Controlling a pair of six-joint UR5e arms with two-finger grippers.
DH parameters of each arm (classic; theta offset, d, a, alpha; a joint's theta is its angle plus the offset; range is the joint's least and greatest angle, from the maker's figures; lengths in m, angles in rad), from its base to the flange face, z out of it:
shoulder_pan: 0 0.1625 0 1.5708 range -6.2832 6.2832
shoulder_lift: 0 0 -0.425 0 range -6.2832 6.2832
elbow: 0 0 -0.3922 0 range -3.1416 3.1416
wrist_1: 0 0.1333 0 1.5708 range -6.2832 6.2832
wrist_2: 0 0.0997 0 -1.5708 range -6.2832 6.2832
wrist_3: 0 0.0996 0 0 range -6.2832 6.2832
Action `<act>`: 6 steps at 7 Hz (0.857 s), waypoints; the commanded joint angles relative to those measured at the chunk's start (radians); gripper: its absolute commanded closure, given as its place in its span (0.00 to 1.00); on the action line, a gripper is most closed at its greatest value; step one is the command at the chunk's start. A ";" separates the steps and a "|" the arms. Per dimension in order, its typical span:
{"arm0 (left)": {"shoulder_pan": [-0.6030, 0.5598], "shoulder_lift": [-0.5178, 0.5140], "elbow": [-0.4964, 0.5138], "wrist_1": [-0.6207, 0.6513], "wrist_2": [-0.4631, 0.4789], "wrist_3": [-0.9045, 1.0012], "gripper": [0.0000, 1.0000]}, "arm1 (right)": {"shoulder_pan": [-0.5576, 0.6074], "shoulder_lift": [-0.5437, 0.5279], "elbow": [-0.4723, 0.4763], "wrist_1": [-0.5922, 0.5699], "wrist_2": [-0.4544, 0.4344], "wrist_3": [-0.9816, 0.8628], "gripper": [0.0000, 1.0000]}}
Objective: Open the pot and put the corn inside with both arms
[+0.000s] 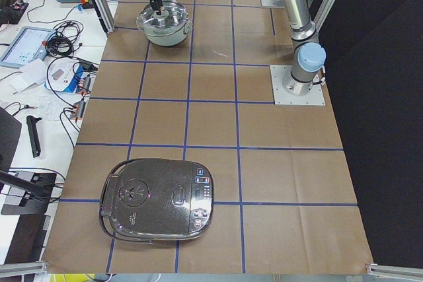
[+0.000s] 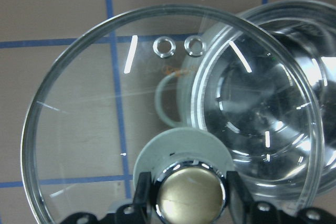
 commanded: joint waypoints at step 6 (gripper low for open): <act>0.172 -0.026 -0.447 0.561 -0.010 0.244 0.78 | -0.304 0.549 -0.017 -0.539 0.098 -0.358 0.08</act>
